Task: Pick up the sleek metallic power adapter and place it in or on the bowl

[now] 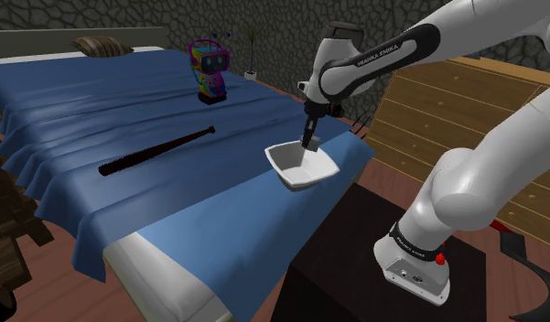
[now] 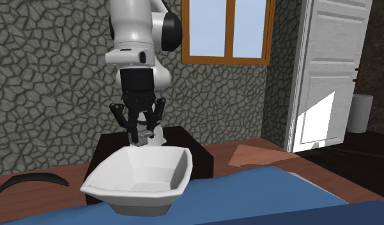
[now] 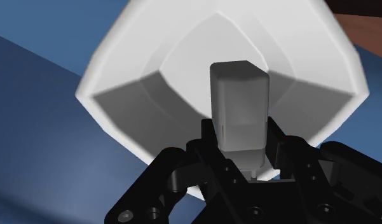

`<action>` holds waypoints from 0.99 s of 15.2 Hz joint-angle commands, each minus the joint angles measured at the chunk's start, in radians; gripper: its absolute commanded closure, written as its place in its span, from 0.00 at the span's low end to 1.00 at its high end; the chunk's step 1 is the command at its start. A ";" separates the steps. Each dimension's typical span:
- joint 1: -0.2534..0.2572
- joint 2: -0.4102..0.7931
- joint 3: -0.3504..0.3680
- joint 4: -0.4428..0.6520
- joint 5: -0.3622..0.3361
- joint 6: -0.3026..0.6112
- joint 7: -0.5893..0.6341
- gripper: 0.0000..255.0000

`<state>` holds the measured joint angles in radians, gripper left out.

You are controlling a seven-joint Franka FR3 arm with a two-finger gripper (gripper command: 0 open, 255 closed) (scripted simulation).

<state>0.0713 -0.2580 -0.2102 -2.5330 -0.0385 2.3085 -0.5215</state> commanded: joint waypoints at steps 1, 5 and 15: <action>-0.001 0.016 -0.005 -0.014 0.002 0.031 -0.007 1.00; 0.002 0.056 -0.009 -0.037 0.011 0.093 -0.015 1.00; 0.007 0.115 -0.014 -0.060 0.028 0.174 -0.030 1.00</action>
<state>0.0783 -0.1431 -0.2245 -2.5934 -0.0108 2.4823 -0.5507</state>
